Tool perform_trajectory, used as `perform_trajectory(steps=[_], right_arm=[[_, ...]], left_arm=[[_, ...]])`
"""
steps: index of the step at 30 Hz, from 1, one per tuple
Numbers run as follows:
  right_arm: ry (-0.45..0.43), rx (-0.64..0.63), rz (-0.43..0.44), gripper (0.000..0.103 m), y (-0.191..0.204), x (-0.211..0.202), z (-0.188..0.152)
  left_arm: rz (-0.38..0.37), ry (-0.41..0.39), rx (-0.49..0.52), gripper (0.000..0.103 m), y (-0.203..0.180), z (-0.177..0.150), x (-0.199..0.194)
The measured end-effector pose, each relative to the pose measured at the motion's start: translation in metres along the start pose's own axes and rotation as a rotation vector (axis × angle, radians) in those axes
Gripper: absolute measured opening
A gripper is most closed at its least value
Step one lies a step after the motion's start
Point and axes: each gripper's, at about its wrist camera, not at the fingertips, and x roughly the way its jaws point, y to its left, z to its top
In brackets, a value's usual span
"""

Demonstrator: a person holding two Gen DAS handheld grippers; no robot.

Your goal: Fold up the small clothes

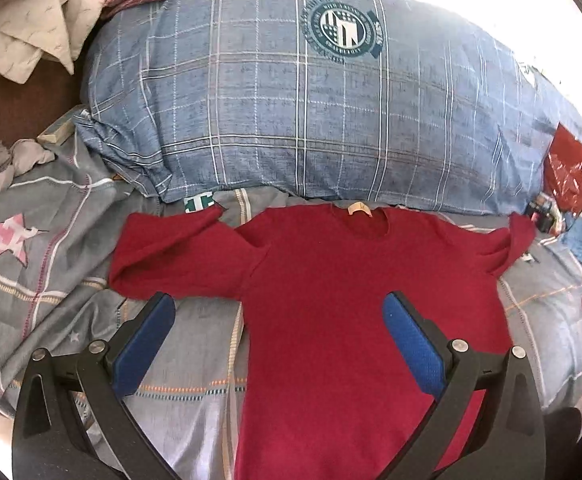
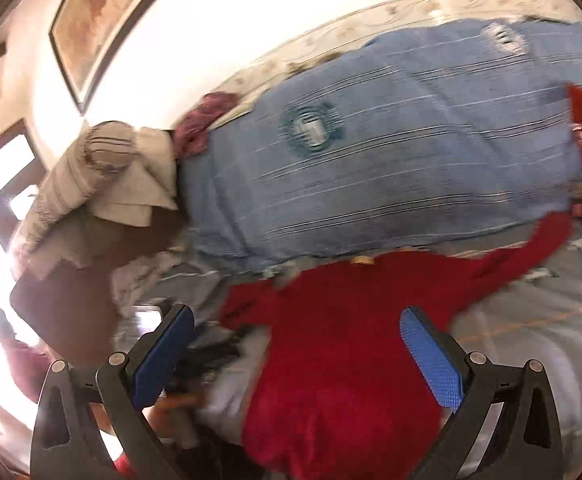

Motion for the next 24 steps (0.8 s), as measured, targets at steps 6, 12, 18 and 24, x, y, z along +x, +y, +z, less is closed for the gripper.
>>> perform_trajectory(steps=[6, 12, 18, 24], right_arm=[[-0.031, -0.105, -0.207, 0.103, 0.001, 0.067, -0.007], [0.010, -0.149, -0.335, 0.103, -0.041, 0.156, -0.020], [0.075, -0.201, -0.352, 0.103, -0.072, 0.221, -0.039], [0.096, -0.197, -0.304, 0.103, -0.090, 0.251, -0.059]], left_arm=[[0.009, 0.010, 0.001, 0.103, -0.004, 0.003, 0.030], [0.035, 0.027, 0.016, 0.103, 0.001, 0.008, 0.069], [0.025, 0.063, -0.054, 0.103, 0.016, 0.005, 0.110], [0.050, 0.107, -0.060, 0.103, 0.017, 0.002, 0.131]])
